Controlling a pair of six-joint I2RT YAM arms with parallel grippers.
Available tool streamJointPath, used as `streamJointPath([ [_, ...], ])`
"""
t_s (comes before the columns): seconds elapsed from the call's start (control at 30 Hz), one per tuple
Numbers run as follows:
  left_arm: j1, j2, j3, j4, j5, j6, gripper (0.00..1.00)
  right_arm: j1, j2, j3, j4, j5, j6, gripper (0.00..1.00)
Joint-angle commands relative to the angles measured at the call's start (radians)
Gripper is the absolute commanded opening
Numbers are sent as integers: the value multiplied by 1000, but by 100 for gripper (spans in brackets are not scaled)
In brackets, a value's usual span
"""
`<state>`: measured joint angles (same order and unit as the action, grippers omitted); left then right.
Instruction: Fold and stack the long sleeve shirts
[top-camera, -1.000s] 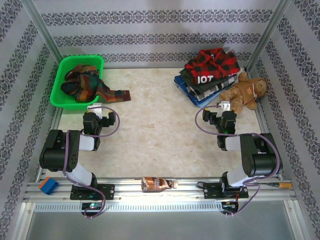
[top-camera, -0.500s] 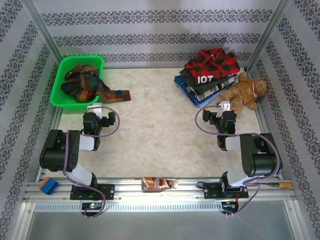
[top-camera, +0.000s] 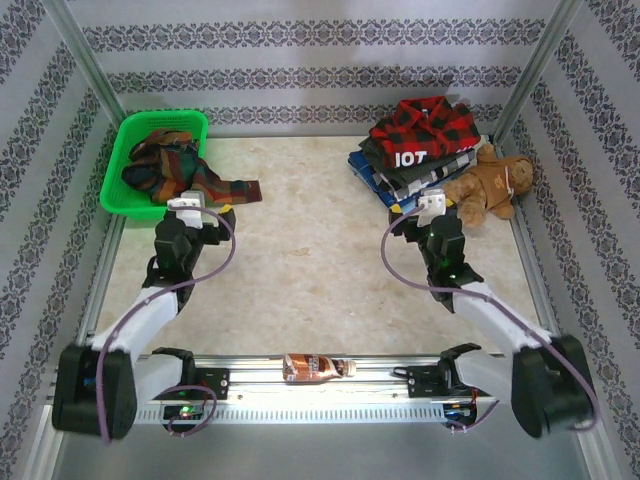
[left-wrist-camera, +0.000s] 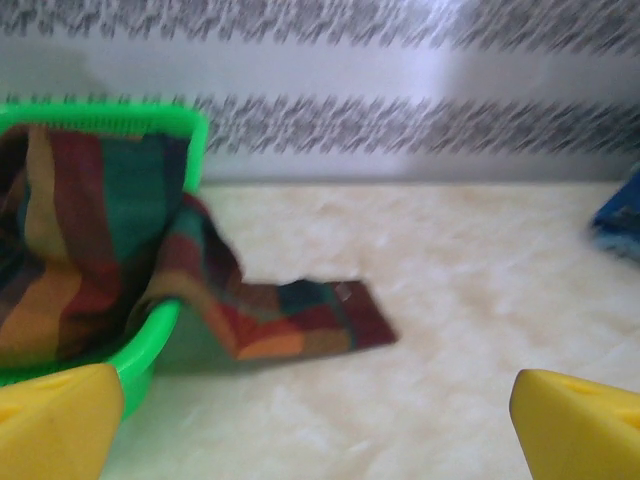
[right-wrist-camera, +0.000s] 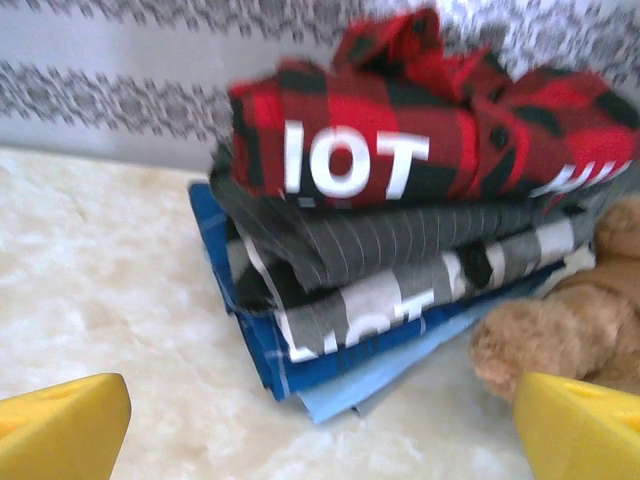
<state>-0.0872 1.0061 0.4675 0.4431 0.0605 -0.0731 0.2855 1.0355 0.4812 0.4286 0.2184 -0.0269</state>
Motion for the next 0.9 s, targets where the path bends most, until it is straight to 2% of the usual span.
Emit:
streamJointPath([
  [0.0,-35,-115,60,-313,-33,-92,100,48,-89,46,-245,111,50,98],
  [0.07,-35,-134,144,-459,-61,-144,99,55,-119,99,-346,112,94,98],
  [0.13,-25,-88,272,-618,-74,-168,99,55,-106,176,-465,96,131,98],
  [0.23,56,66,497,-851,13,-248,99,57,-47,319,-655,62,184,98],
  [0.4,150,381,875,-1173,14,-300,99,76,43,529,-850,-49,255,98],
  [0.63,303,733,1227,-1370,131,-346,100,122,223,794,-1122,-201,386,98],
  [0.77,325,849,1333,-1377,72,-357,100,182,267,843,-1154,-249,406,98],
  [0.87,345,925,1400,-1360,85,-378,100,218,272,843,-1153,-264,419,98],
])
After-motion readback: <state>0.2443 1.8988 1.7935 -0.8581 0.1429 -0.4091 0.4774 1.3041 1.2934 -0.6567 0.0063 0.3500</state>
